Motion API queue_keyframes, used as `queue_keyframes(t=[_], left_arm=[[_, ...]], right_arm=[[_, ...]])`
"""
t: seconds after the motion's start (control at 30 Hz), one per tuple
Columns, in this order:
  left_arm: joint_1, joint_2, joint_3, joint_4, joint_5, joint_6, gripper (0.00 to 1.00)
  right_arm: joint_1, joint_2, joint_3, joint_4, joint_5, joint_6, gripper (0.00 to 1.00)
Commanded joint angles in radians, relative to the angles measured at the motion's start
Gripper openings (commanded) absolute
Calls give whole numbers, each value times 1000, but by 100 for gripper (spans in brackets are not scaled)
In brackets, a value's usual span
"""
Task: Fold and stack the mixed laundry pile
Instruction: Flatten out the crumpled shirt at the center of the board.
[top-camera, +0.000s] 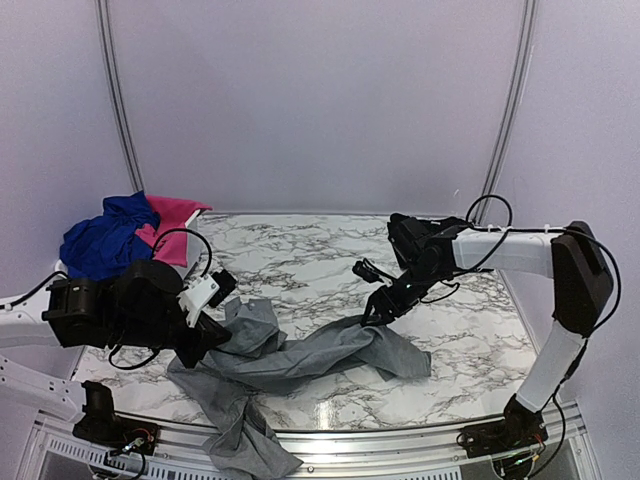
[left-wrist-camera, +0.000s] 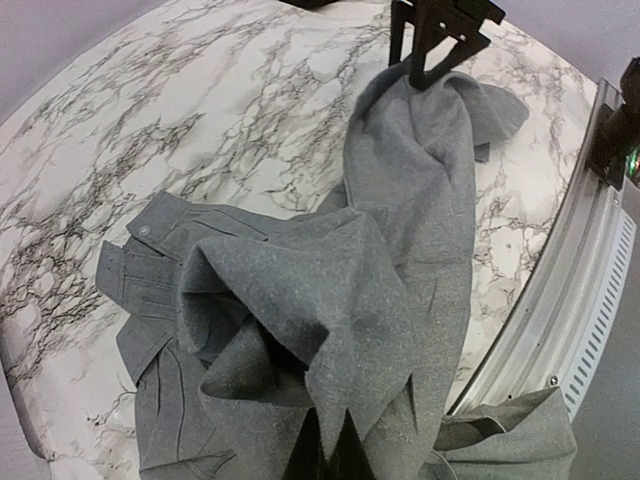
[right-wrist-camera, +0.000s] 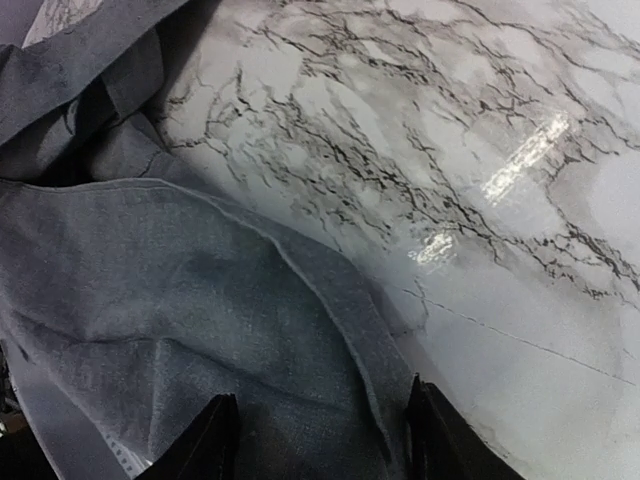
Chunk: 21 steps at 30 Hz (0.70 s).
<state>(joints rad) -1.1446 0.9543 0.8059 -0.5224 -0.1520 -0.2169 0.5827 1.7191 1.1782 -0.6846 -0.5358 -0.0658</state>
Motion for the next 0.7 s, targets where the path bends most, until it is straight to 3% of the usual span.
queue_keyframes(t=[0.0,0.23,0.3,0.37,0.47,0.67], left_arm=[[34,-21,21,26,-68,-25,0],[55,-12,7,50,-77,-15,0],[63,-7,10,57,-88,-14,0],[80,-4,18,62,-96,-15,0],[112,0,32,77,-126,-30,0],[300,93,146,84,-201,-98,0]], right_arm=[[-3,21,12,28,108,5,53],[-11,73,55,53,174,11,57],[-11,102,64,51,184,0,54],[-11,123,71,47,180,-12,43],[-15,132,95,34,181,-22,3],[-81,32,204,-20,244,28,0]])
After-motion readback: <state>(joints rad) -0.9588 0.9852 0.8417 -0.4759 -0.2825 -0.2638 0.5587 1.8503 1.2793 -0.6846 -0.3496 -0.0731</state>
